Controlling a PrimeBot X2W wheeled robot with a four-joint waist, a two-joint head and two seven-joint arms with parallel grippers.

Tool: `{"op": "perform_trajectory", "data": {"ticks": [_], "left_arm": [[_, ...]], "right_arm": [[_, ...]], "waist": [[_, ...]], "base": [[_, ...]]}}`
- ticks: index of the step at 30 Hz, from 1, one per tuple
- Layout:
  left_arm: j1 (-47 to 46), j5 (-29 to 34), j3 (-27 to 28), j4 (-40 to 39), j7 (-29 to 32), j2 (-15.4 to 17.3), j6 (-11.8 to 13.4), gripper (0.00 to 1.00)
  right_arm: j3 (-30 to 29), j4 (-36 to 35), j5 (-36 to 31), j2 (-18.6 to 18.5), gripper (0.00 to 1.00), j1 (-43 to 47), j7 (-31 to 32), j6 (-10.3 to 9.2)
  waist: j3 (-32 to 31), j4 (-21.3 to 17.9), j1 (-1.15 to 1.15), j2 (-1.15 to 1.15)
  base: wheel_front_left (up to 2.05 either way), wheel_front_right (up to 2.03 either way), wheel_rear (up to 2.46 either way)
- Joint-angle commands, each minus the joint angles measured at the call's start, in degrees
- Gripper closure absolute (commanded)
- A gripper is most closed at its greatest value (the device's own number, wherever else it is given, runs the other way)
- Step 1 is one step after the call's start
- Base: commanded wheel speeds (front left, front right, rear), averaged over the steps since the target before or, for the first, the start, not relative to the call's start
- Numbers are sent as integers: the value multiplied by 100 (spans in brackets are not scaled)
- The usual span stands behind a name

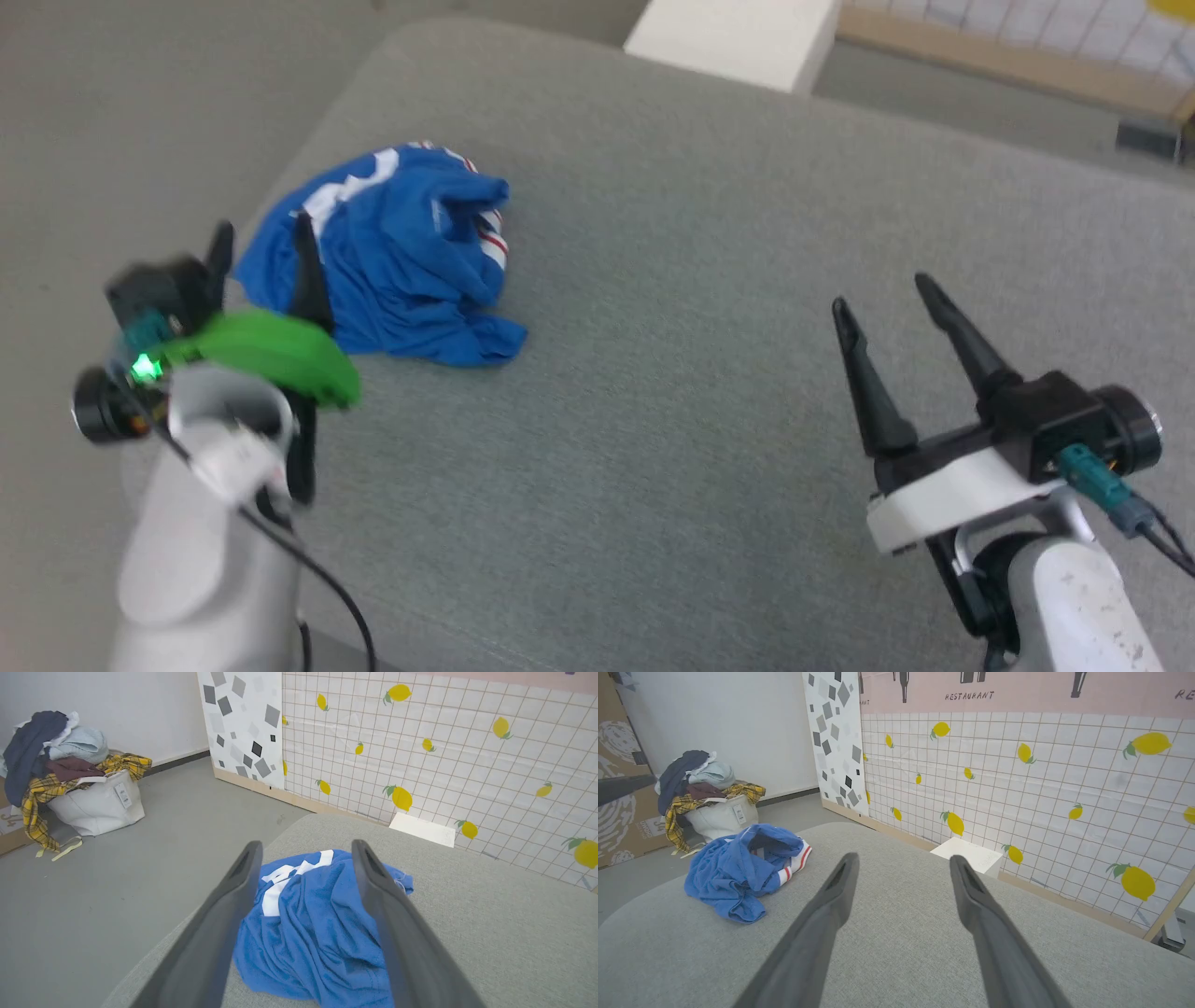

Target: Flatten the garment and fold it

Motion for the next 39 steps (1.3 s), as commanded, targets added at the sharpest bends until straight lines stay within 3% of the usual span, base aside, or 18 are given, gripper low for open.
{"op": "perform_trajectory", "data": {"ticks": [1,5,10,16,20,22,23,26,32,39], "left_arm": [[-335,-130,50,228,99,103,-61,0],[-1014,-550,258,903,468,339,-272,0],[-1537,-1043,469,1705,1219,557,-343,0],[-1777,-1640,728,2515,2464,723,-129,0],[-1650,-1864,715,2784,3439,752,162,0],[-1565,-1895,630,2756,3837,859,153,65],[-1527,-1854,617,2628,3806,966,155,100],[-1388,-1571,577,2196,3278,1265,128,100],[-1439,-1023,735,1303,1492,1660,278,100],[-1918,-555,393,487,548,1764,152,100]], "right_arm": [[29,-70,-18,-71,0,-151,20,-8],[97,-194,-27,-183,0,-413,42,-8],[22,-321,-31,-259,0,-588,18,-9],[-14,-344,4,-269,0,-653,-73,-9],[-17,-225,66,-213,0,-650,-181,-10],[-13,-140,99,-178,0,-625,-245,-10],[-13,-89,120,-159,0,-610,-284,-10],[-19,81,179,-103,0,-540,-409,-10],[-35,406,336,6,0,-328,-732,-10],[-168,605,501,46,0,13,-873,-10]], "waist": [[824,-509,0,0],[1353,-828,0,0],[1807,-1071,0,0],[2043,-1173,0,0],[1892,-1163,0,0],[1723,-1139,0,0],[1611,-1128,0,0],[1186,-1138,0,0],[201,-1294,0,0],[-564,-1622,0,0]], "base": [[0,0,0],[0,0,0],[0,0,0],[0,0,0],[0,0,0],[0,0,0],[0,0,0],[0,0,0],[0,0,0],[0,0,0]]}}
